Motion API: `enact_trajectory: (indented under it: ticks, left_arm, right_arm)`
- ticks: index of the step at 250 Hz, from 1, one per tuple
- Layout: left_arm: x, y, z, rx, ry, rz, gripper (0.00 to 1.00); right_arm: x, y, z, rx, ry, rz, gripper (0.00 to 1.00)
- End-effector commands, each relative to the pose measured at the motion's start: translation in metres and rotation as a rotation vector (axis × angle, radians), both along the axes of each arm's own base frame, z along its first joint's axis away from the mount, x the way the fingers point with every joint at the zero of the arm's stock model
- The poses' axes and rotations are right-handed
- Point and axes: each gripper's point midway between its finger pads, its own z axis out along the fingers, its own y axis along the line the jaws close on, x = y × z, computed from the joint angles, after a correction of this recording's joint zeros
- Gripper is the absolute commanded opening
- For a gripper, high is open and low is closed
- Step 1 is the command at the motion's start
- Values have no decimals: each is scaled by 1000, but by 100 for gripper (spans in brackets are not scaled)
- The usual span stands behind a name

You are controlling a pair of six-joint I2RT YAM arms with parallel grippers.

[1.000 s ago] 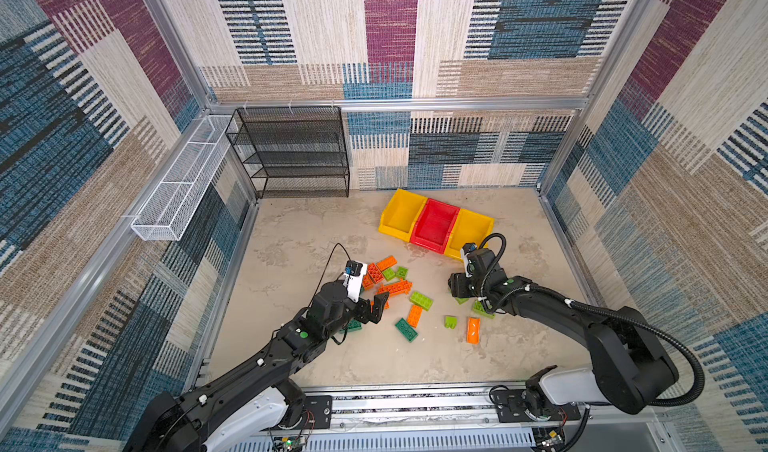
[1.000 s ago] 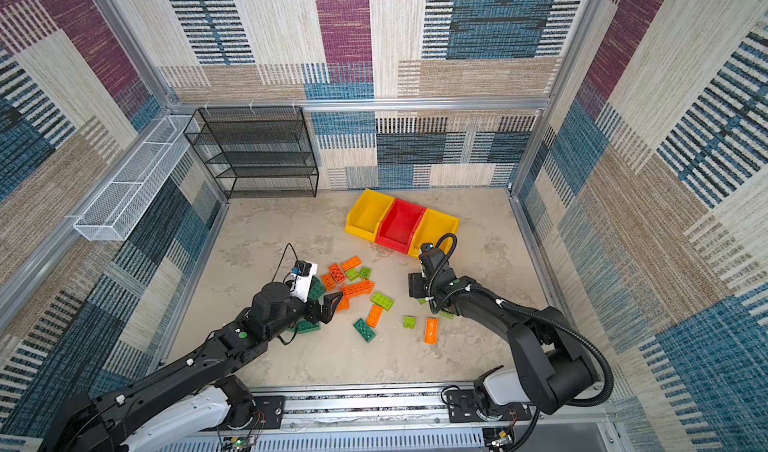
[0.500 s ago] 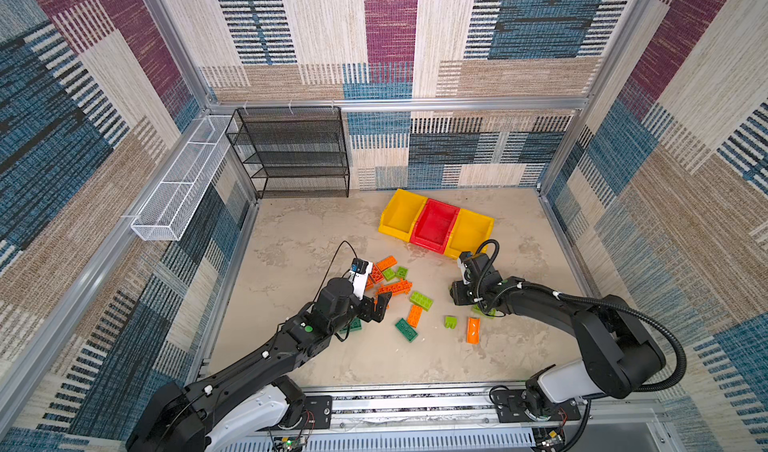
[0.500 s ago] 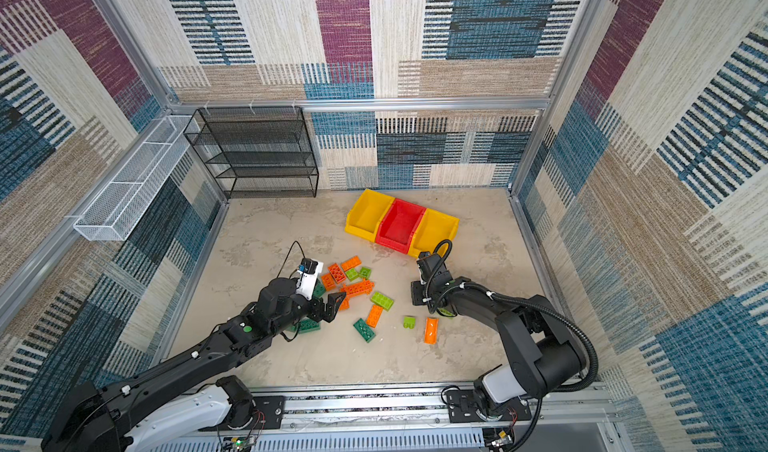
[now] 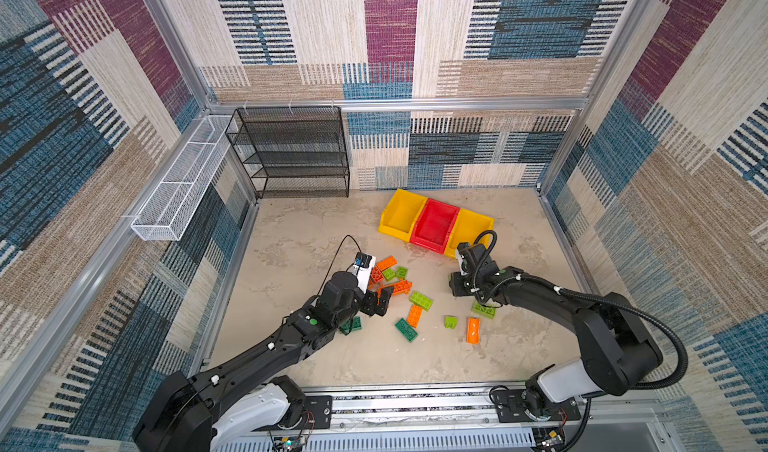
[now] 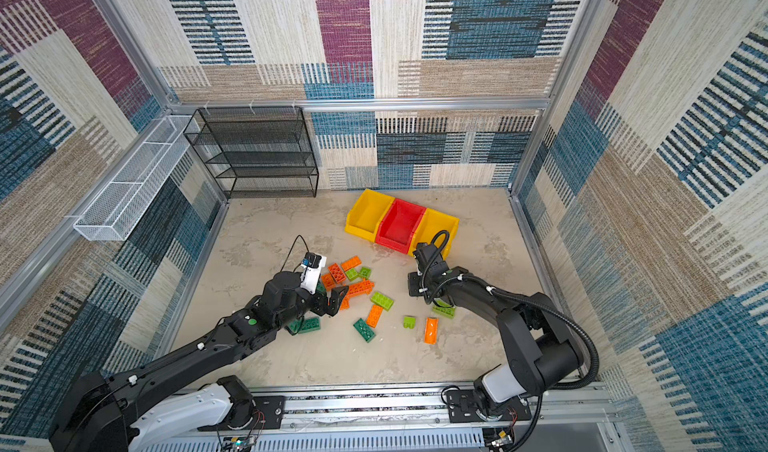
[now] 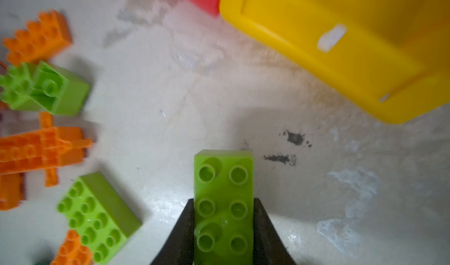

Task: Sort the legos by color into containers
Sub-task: 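Grasp a lime-green brick with the right gripper and lift it, then drop the lime-green brick into the yellow bin nearest the right arm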

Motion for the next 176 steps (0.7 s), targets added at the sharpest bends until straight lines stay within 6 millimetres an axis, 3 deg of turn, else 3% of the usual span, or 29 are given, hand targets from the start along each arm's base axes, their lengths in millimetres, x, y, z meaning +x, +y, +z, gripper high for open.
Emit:
enact_trajectory:
  ticks: [1,34,61,111,176]
  left_arm:
    - [4,-1,13,-1,-36,-4,99]
    - [7,-8,23,-8,-41,-23,99]
    - [10,-12,29,-9,-45,-33,99]
    - [11,-16,37,-17,-47,-42,99]
    - [16,-13,36,-4,-50,-16,99]
  right_arm:
    - [23,-3,39,-18,-113,-36,25]
    - [61,-9,79,-90,-237,-71,25]
    - [92,-21,85,-135,-256,-111,25]
    - [135,-43,73,-127,-245,-171,25]
    - [161,-59,41,-134,-197,-184,26]
